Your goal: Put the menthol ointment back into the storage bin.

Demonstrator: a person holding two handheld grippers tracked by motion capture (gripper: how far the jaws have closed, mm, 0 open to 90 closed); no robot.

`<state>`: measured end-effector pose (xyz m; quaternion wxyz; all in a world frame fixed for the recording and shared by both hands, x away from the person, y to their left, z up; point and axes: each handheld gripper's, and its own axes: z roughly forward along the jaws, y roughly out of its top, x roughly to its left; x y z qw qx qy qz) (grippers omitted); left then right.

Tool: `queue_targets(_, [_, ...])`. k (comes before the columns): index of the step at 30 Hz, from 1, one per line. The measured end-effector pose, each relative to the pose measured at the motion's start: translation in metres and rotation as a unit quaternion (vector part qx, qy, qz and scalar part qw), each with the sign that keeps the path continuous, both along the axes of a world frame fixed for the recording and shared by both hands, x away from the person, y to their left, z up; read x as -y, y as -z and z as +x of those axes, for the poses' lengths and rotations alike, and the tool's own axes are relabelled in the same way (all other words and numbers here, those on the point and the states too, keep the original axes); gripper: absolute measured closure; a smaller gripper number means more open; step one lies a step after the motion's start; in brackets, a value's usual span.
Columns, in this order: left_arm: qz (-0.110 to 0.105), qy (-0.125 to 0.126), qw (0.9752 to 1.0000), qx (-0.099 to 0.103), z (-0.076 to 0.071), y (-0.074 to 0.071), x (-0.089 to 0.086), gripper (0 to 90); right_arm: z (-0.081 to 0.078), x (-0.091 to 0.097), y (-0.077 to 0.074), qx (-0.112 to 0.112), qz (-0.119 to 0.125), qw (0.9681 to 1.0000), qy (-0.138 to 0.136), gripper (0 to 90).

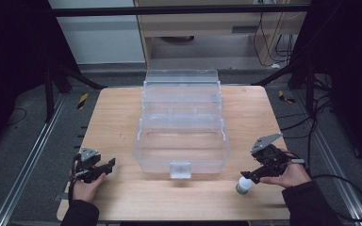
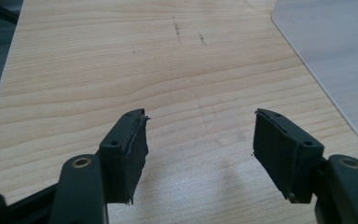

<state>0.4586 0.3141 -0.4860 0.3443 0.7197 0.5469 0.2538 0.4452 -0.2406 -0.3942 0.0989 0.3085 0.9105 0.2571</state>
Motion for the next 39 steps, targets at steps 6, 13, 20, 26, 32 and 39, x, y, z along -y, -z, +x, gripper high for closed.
queue_targets(6, [0.005,0.001,1.0,0.0,0.0,0.0,0.001,34.7,-0.004,-0.004,0.003,-0.014,-0.02,0.9995,-0.02,21.2])
queue_targets(13, [0.005,0.001,1.0,-0.001,0.0,0.0,0.001,34.7,-0.006,-0.008,0.009,-0.031,-0.037,0.9981,-0.037,22.4])
queue_targets(20, [0.007,0.003,1.0,-0.002,0.0,0.0,0.001,34.6,-0.007,-0.012,0.016,-0.046,-0.055,0.9959,-0.054,24.8])
queue_targets(26, [0.007,0.004,1.0,-0.002,0.0,0.0,0.002,34.6,-0.007,-0.016,0.023,-0.054,-0.073,0.9932,-0.073,27.9])
queue_targets(32, [0.008,0.005,1.0,-0.001,0.0,0.0,0.002,34.6,-0.006,-0.02,0.027,-0.062,-0.094,0.9902,-0.083,31.4])
queue_targets(39, [0.008,0.006,1.0,-0.001,0.0,0.0,0.002,34.6,-0.004,-0.025,0.033,-0.072,-0.114,0.9859,-0.099,35.9])
